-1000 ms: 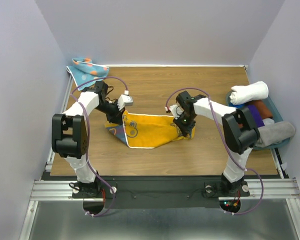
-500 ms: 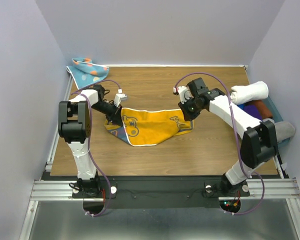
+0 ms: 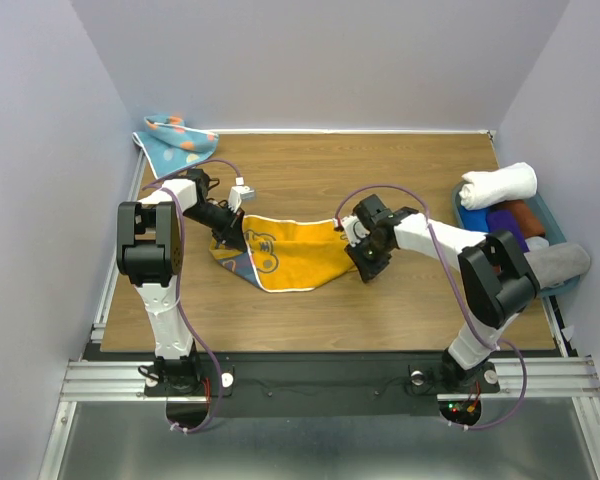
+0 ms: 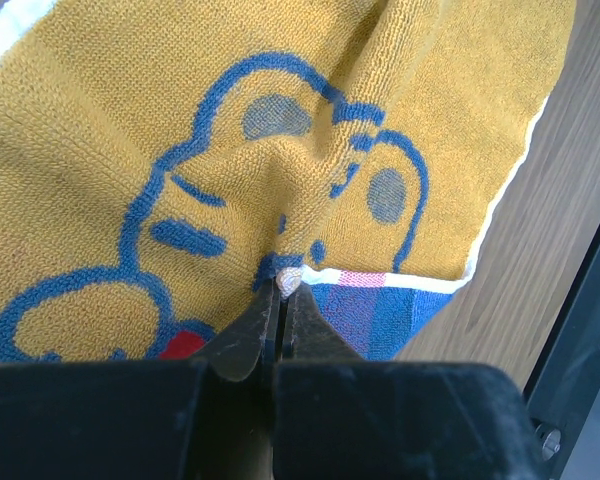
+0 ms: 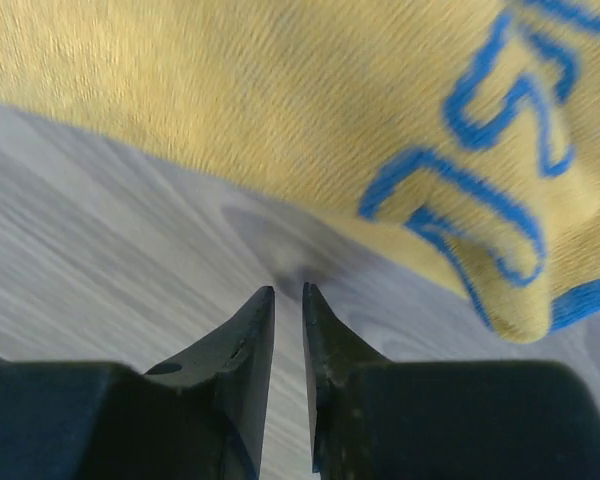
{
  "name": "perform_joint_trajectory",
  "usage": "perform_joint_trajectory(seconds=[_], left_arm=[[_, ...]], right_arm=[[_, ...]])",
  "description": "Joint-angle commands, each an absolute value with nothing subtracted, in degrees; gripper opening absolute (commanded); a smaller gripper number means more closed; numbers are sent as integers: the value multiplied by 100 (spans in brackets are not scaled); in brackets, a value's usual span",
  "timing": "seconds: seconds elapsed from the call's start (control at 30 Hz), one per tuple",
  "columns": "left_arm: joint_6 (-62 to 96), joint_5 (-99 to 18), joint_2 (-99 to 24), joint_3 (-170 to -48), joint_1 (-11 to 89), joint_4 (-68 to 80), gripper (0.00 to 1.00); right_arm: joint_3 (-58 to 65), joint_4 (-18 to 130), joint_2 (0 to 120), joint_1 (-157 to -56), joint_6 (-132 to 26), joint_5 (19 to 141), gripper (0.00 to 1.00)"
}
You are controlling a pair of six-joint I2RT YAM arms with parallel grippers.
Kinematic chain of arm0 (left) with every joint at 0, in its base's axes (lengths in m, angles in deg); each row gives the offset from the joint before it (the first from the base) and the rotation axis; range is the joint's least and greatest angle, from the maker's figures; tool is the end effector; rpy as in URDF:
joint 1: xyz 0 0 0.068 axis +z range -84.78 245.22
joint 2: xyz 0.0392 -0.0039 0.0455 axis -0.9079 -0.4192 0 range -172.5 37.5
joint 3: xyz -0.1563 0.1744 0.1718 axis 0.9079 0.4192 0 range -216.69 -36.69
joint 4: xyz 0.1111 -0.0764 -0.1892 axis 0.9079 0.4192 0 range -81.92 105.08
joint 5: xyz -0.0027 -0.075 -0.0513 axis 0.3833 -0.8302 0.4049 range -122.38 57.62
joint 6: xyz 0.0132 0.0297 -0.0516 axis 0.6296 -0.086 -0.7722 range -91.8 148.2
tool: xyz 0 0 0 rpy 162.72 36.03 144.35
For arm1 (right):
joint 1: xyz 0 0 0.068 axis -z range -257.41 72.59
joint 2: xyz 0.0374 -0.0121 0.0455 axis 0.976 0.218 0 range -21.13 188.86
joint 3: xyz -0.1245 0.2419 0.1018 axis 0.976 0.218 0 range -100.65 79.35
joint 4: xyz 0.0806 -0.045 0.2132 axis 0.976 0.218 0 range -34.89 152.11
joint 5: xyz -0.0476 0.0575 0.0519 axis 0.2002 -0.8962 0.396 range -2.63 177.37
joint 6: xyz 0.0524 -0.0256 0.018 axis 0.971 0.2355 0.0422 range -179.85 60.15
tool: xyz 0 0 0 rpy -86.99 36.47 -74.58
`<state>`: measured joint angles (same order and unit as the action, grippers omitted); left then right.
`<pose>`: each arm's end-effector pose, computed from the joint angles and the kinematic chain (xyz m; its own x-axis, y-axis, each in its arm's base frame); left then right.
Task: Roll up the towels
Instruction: Flatten the towel
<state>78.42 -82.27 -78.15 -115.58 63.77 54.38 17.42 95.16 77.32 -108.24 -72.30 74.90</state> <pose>0.3607 -0.0439 0.1854 -0.5515 0.5092 -0.6607 0.8321 0.3913 -0.3930 0.2494 0.1603 0.1985 -0.6985 -0.6619 -0.2719 -0.7106 0.6863 0.1550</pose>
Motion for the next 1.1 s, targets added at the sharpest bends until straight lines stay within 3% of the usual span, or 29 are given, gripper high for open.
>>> perform_joint_trajectory(seconds=[0.0,0.47,0.57,1.07], left_arm=[[7838,-8362,-7719,-11693,6381,5554,0],[7944,-8397,-7772,-11623,6390,5536,0],[7997,-8397,-7772,-11597,6390,5571,0],[8067,-8415,-7790,-11640,6452,5633,0]], right_arm=[[1572,8912,7765,-10887,-7049,7568,25],[983,8807,8205,-11054,-6864,7489,33],[922,8807,8170,-11089,-6855,7445,40],[912,8772,8600,-11134,-7013,7638,40]])
